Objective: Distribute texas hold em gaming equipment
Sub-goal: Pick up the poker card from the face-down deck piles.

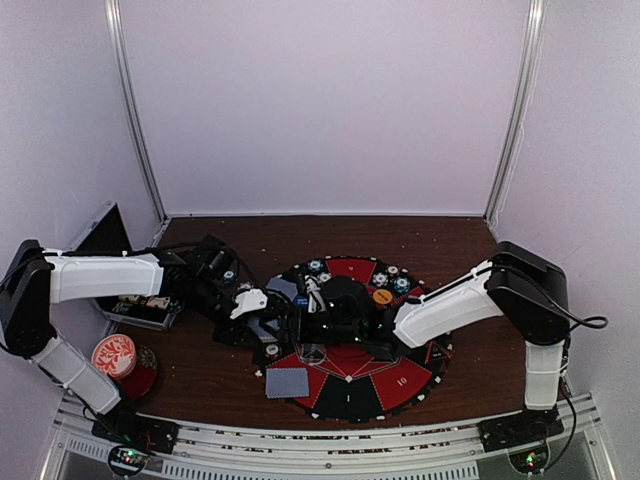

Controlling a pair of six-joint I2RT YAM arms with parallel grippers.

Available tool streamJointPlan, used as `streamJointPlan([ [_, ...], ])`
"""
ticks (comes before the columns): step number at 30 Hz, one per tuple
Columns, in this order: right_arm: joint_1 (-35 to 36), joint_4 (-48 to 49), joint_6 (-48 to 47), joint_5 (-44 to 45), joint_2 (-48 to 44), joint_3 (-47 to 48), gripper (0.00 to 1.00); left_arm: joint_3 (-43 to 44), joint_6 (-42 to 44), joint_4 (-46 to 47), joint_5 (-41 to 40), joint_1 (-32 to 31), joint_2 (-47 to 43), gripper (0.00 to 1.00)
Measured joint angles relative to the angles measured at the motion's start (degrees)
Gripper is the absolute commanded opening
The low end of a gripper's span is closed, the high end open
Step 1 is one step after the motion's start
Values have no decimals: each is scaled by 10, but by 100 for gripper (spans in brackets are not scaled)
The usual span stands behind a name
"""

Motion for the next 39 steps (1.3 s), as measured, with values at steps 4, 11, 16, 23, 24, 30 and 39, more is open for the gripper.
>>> streamJointPlan([
  [4, 2, -6, 0, 9, -2, 2, 69, 0, 0, 3, -5, 0, 0, 39],
  [11, 3, -14, 4, 22, -22, -11, 59, 0, 0, 16, -9, 0, 0, 39],
  [16, 3, -29, 2, 34, -41, -21, 59, 0, 0, 20, -9, 0, 1, 39],
  [23, 3, -48, -8, 45, -47, -21, 69, 0, 0, 20, -16, 0, 3, 39],
  [24, 2, -49, -13, 43, -47, -21, 72, 0, 0, 19, -16, 0, 3, 39],
  [30, -9, -38, -19, 10, -46, -20, 80, 0, 0, 13, -12, 0, 3, 39],
  [39, -16, -47, -28, -37, -7, 19, 80, -1, 0, -3, -14, 8, 3, 39],
])
